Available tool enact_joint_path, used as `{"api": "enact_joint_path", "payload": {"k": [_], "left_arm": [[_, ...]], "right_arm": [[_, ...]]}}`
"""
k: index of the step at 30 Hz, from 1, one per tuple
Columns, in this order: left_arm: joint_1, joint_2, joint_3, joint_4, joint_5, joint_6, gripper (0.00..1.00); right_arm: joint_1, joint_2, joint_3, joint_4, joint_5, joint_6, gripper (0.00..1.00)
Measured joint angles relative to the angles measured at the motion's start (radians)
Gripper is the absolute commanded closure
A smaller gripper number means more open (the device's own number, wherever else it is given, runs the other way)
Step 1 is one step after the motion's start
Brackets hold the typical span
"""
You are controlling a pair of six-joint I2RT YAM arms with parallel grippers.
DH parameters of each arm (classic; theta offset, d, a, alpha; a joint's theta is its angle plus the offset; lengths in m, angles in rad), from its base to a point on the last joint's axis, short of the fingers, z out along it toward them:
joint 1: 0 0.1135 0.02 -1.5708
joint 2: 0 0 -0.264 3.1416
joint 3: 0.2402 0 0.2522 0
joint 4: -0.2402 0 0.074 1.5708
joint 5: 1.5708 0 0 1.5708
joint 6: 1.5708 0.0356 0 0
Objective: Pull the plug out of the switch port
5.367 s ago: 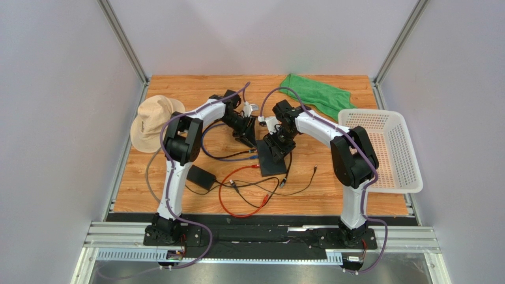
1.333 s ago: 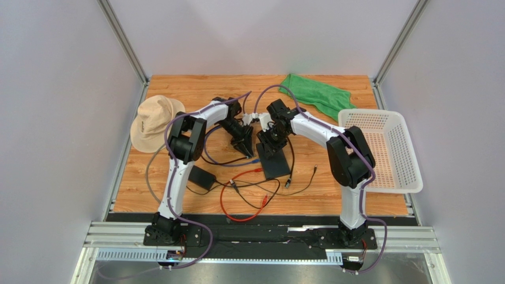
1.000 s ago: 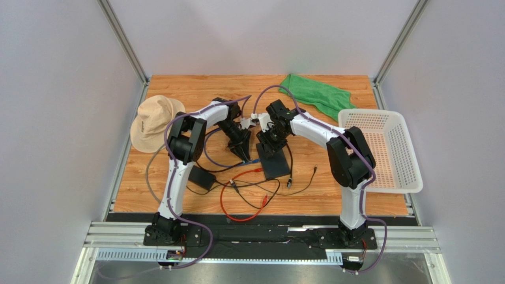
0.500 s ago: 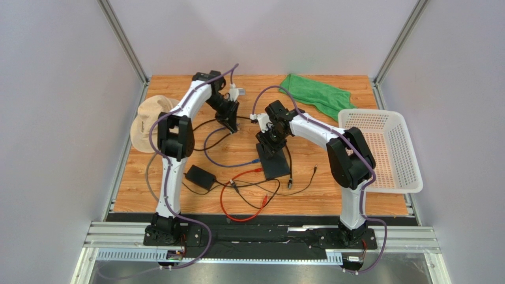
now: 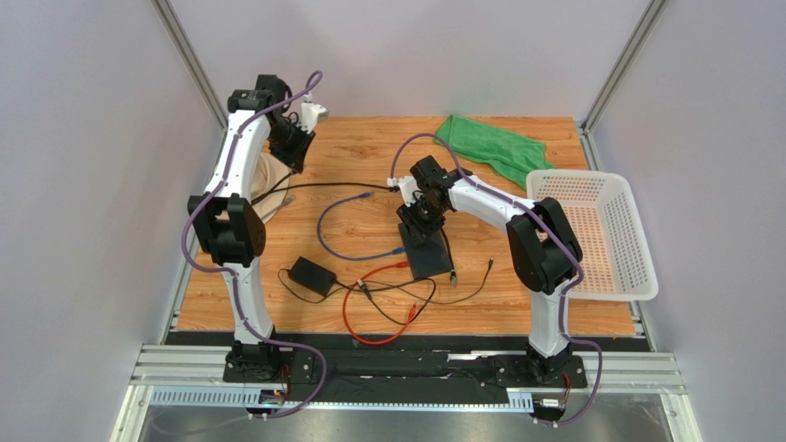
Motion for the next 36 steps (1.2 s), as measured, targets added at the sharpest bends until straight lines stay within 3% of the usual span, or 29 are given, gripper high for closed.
{"api": "enact_joint_path", "payload": {"k": [4,8,9,10,13,17,25,30,36], "left_arm": [[0.052,-0.047,-0.161,0.007,-0.04,0.024,1.0],[0.096,-0.108,-0.463,0.036,-0.1,0.042,1.0],[0.102,-0.121,-0.535,0.036,-0.122,0.048,0.97],[0.108,-0.132,-0.607,0.04,-0.14,0.055,0.85],[0.109,-0.134,-0.691,0.042,-0.129,0.061,0.69],[0.106,-0.134,-0.642,0.033,0.014,0.046,0.62],[0.081,-0.121,-0.34,0.003,0.277,0.016,0.6],[0.059,-0.053,-0.27,0.0,0.322,0.008,0.6],[0.035,0.026,-0.253,-0.014,0.334,-0.035,0.6]], "right_arm": [[0.005,0.0,0.0,0.0,0.008,-0.004,0.59],[0.006,-0.001,-0.001,0.0,0.012,-0.009,0.59],[0.007,-0.001,-0.002,0.0,0.013,-0.01,0.59],[0.007,-0.001,-0.002,0.0,0.013,-0.011,0.59],[0.008,-0.001,-0.002,0.0,0.014,-0.013,0.6],[0.008,-0.001,-0.001,-0.001,0.015,-0.013,0.6],[0.006,-0.002,0.047,-0.037,0.042,-0.026,0.45],[-0.032,-0.03,0.078,-0.036,0.108,-0.07,0.38],[-0.047,-0.032,0.081,-0.019,0.227,-0.111,0.39]]}}
